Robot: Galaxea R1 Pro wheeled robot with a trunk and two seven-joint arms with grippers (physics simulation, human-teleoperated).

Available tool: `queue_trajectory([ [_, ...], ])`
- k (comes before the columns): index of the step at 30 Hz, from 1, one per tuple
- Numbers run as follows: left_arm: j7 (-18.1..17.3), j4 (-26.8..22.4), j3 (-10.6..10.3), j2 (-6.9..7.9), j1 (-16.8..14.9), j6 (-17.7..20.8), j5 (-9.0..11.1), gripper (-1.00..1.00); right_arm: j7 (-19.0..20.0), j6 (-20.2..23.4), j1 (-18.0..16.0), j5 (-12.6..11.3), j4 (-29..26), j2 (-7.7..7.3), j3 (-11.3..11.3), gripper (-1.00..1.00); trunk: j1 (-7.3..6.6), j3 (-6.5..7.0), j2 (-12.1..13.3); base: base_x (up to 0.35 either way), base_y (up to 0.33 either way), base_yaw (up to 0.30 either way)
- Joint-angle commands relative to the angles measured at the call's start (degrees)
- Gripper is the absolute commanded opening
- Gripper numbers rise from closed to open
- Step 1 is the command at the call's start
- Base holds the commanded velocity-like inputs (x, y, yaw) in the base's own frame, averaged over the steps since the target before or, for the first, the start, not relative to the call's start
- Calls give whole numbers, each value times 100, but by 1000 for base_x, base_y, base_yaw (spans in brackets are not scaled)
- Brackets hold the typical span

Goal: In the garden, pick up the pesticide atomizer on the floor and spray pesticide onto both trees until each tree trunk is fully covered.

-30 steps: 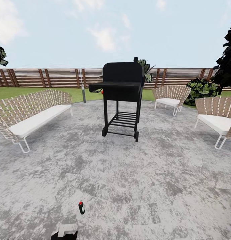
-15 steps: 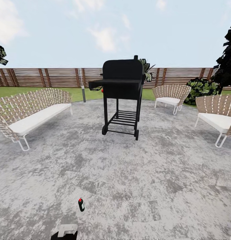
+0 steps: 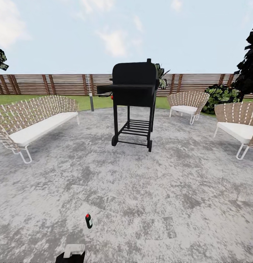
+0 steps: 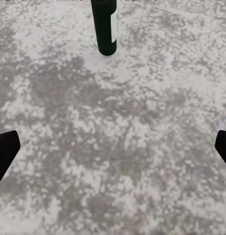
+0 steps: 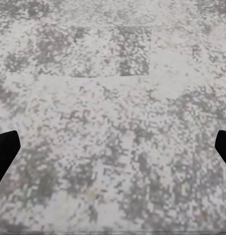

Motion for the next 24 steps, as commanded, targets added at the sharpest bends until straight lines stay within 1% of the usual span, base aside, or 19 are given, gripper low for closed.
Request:
queue_trajectory([
  [1,2,-9,0,0,-20,-2,14,100,-3,-19,-3,1,24,0,-2,100,21,-24,-43,0,0,0],
  [2,12,-32,0,0,-36,13,15,100,-3,-18,-5,-2,27,0,-6,100,43,-42,-84,0,0,0],
  [3,34,-73,0,-4,-128,27,6,100,-3,-16,-28,-7,-10,1,-9,100,65,-60,-124,0,0,0],
  [5,47,-122,-10,-2,-399,61,-13,100,-7,-8,-153,0,-153,1,-11,100,109,-95,-204,0,0,0],
  [6,49,-124,-12,-2,-485,83,-16,100,-8,-6,-207,3,-191,1,-11,100,131,-113,-244,0,0,0],
  [8,54,-121,-12,-1,-828,257,-22,100,-9,1,-499,9,-313,2,-12,100,175,-149,-324,0,0,0],
  [11,56,-164,-3,0,-1251,677,-26,100,-8,16,-1084,19,-374,2,-9,100,241,-203,-445,0,0,0],
  [12,56,-170,-2,0,-1311,739,-28,100,-9,20,-1177,20,-377,2,-10,100,263,-221,-485,0,0,0],
  [13,56,-177,-8,-3,-1427,850,-31,100,-7,31,-1350,21,-381,2,-7,100,285,-239,-525,0,0,0],
  [14,56,-179,-10,-4,-1482,895,-32,100,-6,35,-1432,21,-385,2,-6,100,307,-257,-565,0,0,0],
  [15,56,-182,-13,-6,-1608,987,-34,100,-4,52,-1649,22,-391,2,-8,100,329,-275,-605,0,0,0],
  [17,51,-184,-16,-8,-1684,1040,-35,100,-4,60,-1860,22,-392,2,-9,100,373,-311,-685,0,0,0],
  [19,49,-177,-5,-3,-1688,1021,-34,100,3,52,-1971,23,-363,-4,-15,100,378,-355,-688,0,0,0],
  [21,46,-166,-2,16,-1674,999,-26,100,10,42,-2007,23,-309,-6,-9,100,383,-400,-691,0,0,0],
  [24,6,-161,0,119,-1668,996,10,100,30,37,-2020,23,-196,-7,-5,100,391,-466,-695,0,0,0],
])
